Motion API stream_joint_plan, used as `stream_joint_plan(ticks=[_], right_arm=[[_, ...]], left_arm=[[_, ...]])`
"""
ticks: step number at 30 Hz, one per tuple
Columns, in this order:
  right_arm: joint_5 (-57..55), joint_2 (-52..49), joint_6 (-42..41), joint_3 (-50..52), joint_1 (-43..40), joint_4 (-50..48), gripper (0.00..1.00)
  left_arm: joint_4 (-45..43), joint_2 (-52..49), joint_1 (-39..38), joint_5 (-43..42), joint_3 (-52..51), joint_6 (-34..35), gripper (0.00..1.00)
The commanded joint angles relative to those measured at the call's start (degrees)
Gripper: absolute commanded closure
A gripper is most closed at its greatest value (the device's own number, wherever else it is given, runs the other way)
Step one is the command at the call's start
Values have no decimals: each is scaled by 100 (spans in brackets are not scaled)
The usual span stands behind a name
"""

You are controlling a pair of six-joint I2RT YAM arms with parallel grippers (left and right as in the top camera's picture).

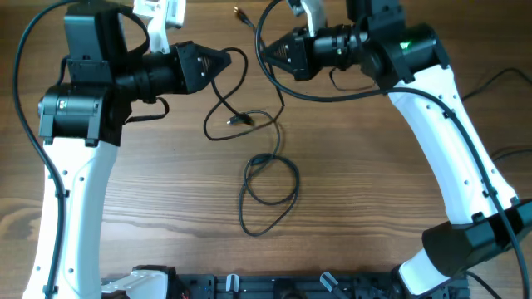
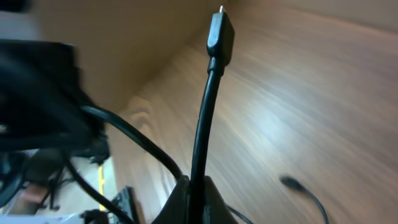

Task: Untangle cables

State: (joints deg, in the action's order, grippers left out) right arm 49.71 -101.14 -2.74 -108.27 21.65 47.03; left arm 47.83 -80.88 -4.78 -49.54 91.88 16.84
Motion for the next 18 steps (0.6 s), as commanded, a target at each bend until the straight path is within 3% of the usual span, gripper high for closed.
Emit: stream_joint_plan(ticks=[1,6,12,18], right_arm=[[1276,7,498,-59,26,-184,96],[1528,7,796,-59,31,-192,95],[2013,7,1193,-59,111,-155,83],[1980,-81,1327,-48,216,-157,79]], left_arm=[[2,-57,-22,-667,28,-133,96],[-46,-57,-22,-1032,28,-98,96],[-48,-57,-22,-1154,28,-98,96],[-293,-57,-22,-1539,28,52,96]])
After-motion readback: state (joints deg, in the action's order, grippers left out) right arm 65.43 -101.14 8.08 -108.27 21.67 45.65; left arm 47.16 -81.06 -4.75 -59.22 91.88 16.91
